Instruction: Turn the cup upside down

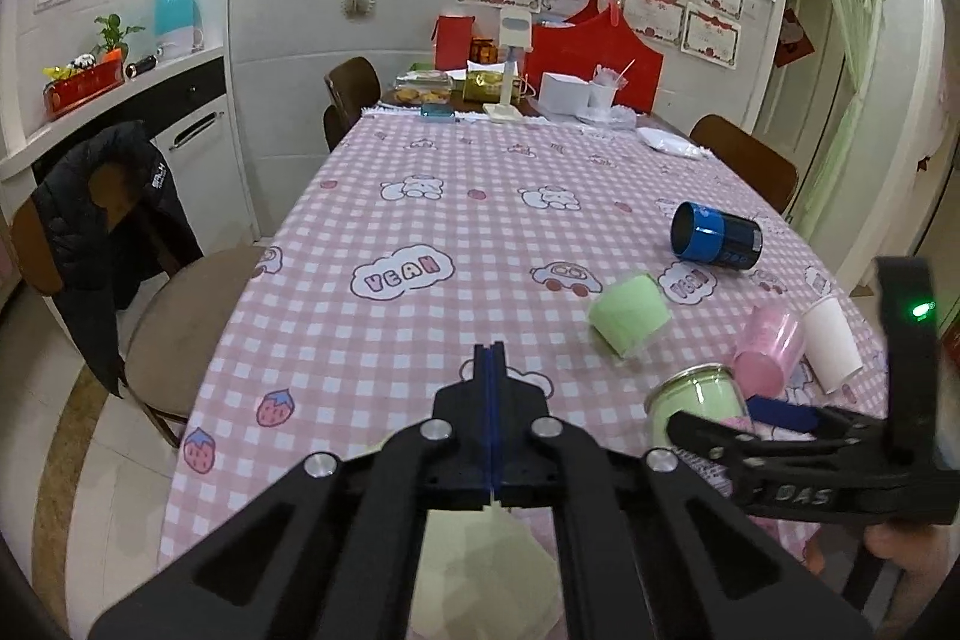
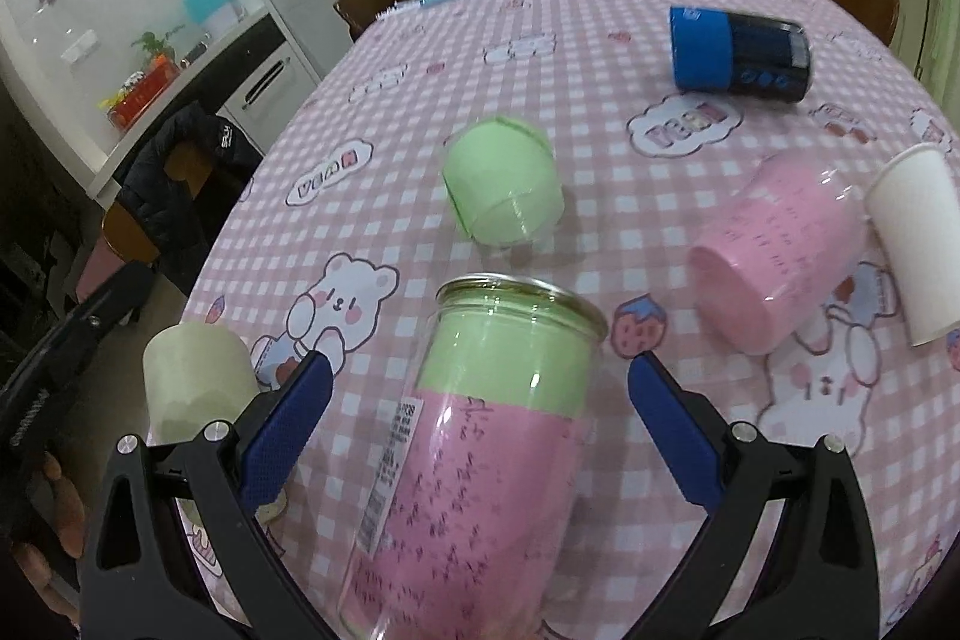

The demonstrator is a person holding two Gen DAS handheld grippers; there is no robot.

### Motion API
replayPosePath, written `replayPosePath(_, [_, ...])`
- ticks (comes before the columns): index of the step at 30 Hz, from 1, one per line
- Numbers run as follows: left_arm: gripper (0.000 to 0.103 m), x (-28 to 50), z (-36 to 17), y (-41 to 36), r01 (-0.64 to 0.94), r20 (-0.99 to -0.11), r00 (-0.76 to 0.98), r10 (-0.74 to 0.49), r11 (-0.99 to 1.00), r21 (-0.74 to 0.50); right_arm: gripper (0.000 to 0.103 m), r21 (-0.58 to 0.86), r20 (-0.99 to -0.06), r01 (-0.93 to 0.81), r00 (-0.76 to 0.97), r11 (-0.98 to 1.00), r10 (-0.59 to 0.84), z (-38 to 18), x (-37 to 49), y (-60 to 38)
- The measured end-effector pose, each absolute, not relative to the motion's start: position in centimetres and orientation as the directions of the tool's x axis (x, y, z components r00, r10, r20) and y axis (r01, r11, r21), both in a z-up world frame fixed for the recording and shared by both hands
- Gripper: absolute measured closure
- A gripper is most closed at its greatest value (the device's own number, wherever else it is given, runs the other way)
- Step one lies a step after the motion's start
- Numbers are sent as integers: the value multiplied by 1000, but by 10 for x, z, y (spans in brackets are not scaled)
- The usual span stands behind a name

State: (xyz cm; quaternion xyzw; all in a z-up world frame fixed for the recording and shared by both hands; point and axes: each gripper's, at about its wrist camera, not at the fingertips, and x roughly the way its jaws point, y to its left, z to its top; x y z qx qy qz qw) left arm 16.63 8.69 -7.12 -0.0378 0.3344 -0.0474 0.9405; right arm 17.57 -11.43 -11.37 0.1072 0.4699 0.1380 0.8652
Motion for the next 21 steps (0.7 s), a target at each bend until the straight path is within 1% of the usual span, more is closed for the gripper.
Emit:
replayPosePath(3, [102,169,-72,87,56,-617,781,-100,994,-89,10,314,-798,-131,500,940,337,-121,183,-113])
replayPosePath(5, [102,170,-72,86,57,-614,784,-92,995,-77,25,320,-810,-120,480,940,337,-127,187,-113])
replayPosePath(7, [102,171,-72,86,64,-614,782,-103,994,-86,32,345,-817,-108,455,932,355,-133,191,-116])
replayPosePath(9, [102,173,-74,86,67,-617,780,-109,994,-91,32,365,-813,-108,446,925,373,-134,192,-118])
replayPosePath(14, [102,175,-75,86,66,-616,780,-107,994,-90,32,365,-811,-115,449,924,376,-131,192,-121])
replayPosePath(16, [102,176,-75,86,59,-614,783,-99,995,-86,32,360,-799,-130,468,924,377,-125,189,-121])
replayPosePath(21, [101,175,-73,87,30,-599,797,-79,995,-91,33,297,-759,-169,555,940,340,-106,179,-122])
